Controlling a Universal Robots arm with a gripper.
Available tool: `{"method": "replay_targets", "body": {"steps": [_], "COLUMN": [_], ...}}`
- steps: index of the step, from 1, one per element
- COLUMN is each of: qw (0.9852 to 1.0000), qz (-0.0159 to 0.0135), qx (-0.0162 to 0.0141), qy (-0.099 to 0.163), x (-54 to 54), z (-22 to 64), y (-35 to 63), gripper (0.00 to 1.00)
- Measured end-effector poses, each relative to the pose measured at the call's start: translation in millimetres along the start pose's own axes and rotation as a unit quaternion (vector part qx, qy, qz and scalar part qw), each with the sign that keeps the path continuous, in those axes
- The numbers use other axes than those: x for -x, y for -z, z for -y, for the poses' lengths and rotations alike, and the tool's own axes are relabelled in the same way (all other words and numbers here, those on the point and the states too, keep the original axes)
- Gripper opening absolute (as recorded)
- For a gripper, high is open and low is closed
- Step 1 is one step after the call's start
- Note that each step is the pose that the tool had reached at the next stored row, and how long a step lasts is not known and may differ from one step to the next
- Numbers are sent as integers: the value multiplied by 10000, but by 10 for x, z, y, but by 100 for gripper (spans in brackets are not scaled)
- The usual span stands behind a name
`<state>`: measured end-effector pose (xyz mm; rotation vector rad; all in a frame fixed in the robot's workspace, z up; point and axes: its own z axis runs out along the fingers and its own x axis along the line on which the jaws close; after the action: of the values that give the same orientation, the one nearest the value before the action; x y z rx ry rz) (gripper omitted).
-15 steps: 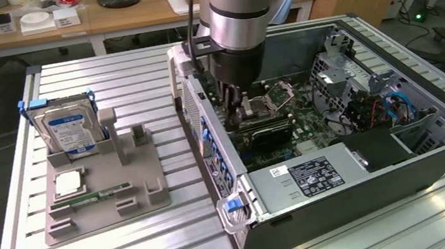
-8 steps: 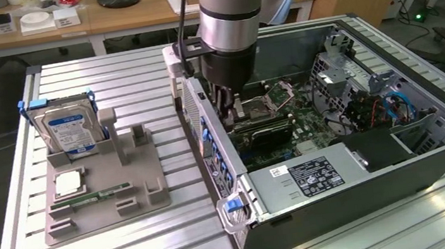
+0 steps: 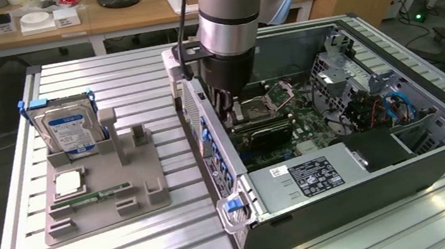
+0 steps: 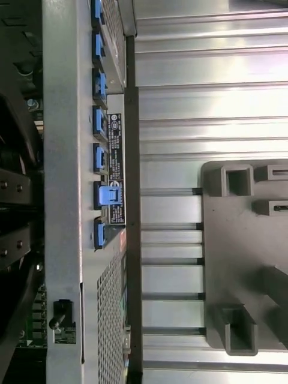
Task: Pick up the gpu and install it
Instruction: 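Press down on the gpu until it lock into place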
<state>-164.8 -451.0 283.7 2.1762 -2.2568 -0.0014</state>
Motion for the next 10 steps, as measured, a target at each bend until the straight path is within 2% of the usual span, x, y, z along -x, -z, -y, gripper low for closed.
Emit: {"method": "replay_targets", "body": {"steps": [2,10], "qw": [10000,10000], "qz": [-1,-2], "qx": [27,68], "qy": [-1,0], "x": [1,14], "z": [25,250], "y": [-36,-91], "gripper": [10,10]}}
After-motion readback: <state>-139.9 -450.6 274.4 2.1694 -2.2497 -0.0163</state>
